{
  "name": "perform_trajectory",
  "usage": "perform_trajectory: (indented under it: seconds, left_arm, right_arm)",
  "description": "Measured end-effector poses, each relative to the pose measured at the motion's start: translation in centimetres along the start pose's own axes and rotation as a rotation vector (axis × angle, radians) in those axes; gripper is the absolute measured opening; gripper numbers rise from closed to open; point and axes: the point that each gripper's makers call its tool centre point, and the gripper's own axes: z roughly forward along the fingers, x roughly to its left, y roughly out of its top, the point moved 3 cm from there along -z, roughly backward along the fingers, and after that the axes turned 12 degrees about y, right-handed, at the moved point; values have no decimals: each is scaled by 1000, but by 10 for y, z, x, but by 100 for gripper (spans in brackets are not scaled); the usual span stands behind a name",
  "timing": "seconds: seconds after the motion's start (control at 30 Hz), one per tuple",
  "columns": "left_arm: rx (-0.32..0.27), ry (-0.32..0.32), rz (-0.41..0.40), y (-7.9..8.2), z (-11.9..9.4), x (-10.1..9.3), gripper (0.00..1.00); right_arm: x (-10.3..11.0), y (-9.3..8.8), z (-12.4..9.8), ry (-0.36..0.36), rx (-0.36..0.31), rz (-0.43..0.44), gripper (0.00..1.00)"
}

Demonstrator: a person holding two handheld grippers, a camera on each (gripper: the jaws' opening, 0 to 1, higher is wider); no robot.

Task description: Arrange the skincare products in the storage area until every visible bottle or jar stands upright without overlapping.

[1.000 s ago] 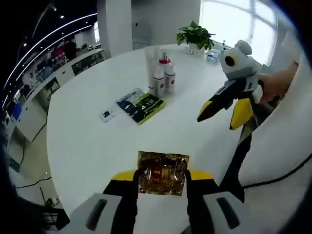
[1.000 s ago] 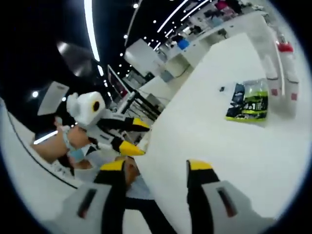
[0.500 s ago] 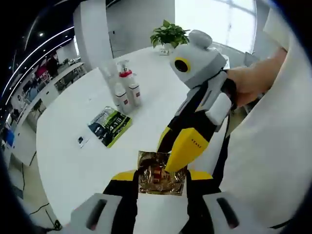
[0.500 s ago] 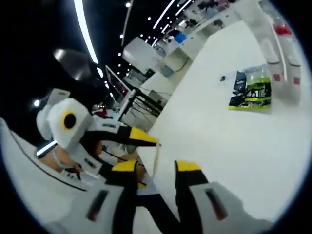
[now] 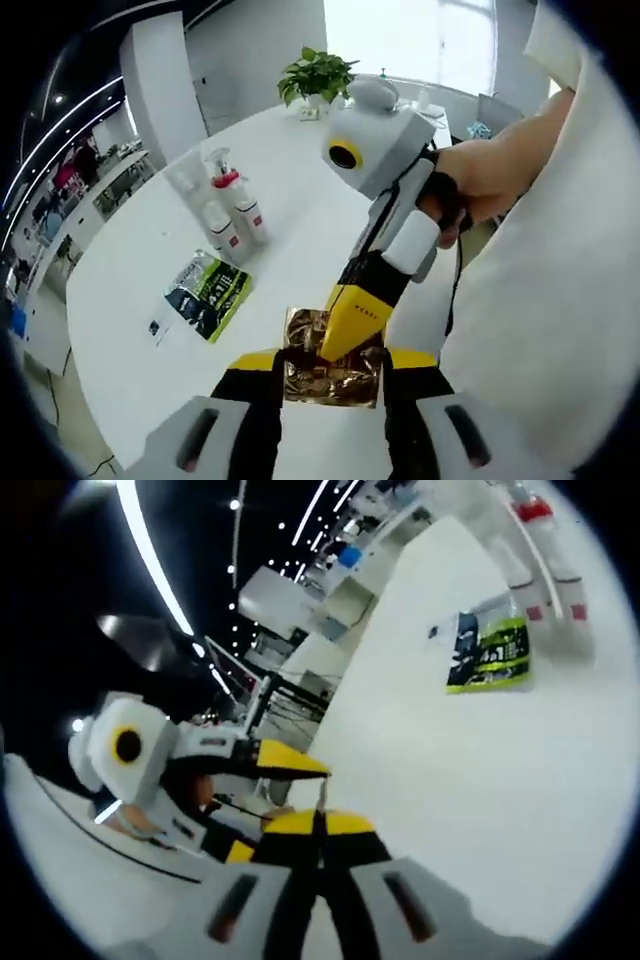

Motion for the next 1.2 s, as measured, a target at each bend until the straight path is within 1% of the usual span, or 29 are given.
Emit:
perform_trajectory:
  seconds: [0.03,0.07,0.1,0.13,0.17,0.2,0.23,0.27,0.3,0.33,0.37,0.4,0.47,0.5,0.53,0.57,0.6,0.63,0.67,0.7,0.77,0.8,0.9,1.0,1.03,1.1,1.17,1.2]
  left_arm:
    - [-5,3,-49,-1,0,1,43]
    - [-20,14,-115,-2,-1,7,45]
    - [-33,8,-185,-4,-3,10,47]
    - [-59,-2,-282,-5,-4,13,49]
    - [-114,-20,-409,-4,-7,18,49]
    - [-155,-49,-516,0,-10,19,48]
    - [-186,-85,-609,2,-13,19,48]
    - [-226,-150,-755,5,-15,18,48]
    - [-236,-164,-785,6,-16,18,48]
    - [-276,-209,-874,8,-18,18,45]
    - [-286,-221,-889,9,-18,18,41]
    - [-307,-256,-923,11,-20,15,33]
    - [-340,-282,-939,14,-21,12,20]
    - [-353,-281,-997,14,-21,13,18]
    - [-361,-267,-1020,13,-20,15,17]
    - [-371,-318,-1085,13,-23,13,13]
    - [-371,-339,-1118,12,-25,13,9]
    - [-395,-353,-1163,14,-27,15,7]
    - [-396,-368,-1179,13,-29,14,3]
    - [-390,-385,-1204,11,-31,14,2]
    - [-400,-378,-1189,8,-33,13,1]
    - [-404,-375,-1188,7,-35,13,1]
    - [-412,-397,-1227,5,-39,12,0]
    - [-387,-409,-1211,1,-41,4,0]
    - [-379,-417,-1201,-1,-42,0,0]
    - [-373,-425,-1200,-3,-43,-4,0]
    - [-385,-427,-1225,-8,-45,-6,0]
    - [-377,-421,-1234,-10,-44,-7,0]
  right_arm:
    - [1,3,-1,6,-17,8,0]
    - [0,5,-4,9,-24,8,0]
    - [1,9,-6,17,-43,11,0]
    - [3,15,-7,36,-79,23,0]
    - [6,20,-8,62,-102,30,0]
    - [9,26,-10,88,-131,28,0]
    - [11,29,-11,102,-143,28,0]
    - [14,32,-12,129,-161,31,0]
    - [16,35,-13,146,-176,29,0]
    - [20,36,-14,163,-190,25,0]
    - [23,38,-14,181,-200,22,0]
    - [26,38,-12,202,-205,26,0]
    - [28,37,-11,220,-210,30,0]
    - [31,37,-11,242,-222,26,0]
    - [31,38,-11,248,-230,29,0]
    - [32,40,-10,270,-254,53,0]
    - [31,40,-10,275,-260,63,0]
    - [31,39,-9,270,-256,61,0]
    - [32,39,-7,271,-252,58,0]
    - [35,39,-5,277,-238,40,0]
    - [37,38,-3,274,-222,18,1]
    - [38,36,-1,266,-208,-11,2]
    - [40,35,3,253,-210,-47,9]
    - [42,33,6,268,-201,-50,10]
    - [44,31,10,276,-188,-55,10]
    - [47,29,13,287,-170,-62,7]
    - [47,28,15,287,-156,-66,3]
    - [50,24,16,305,-133,-60,1]
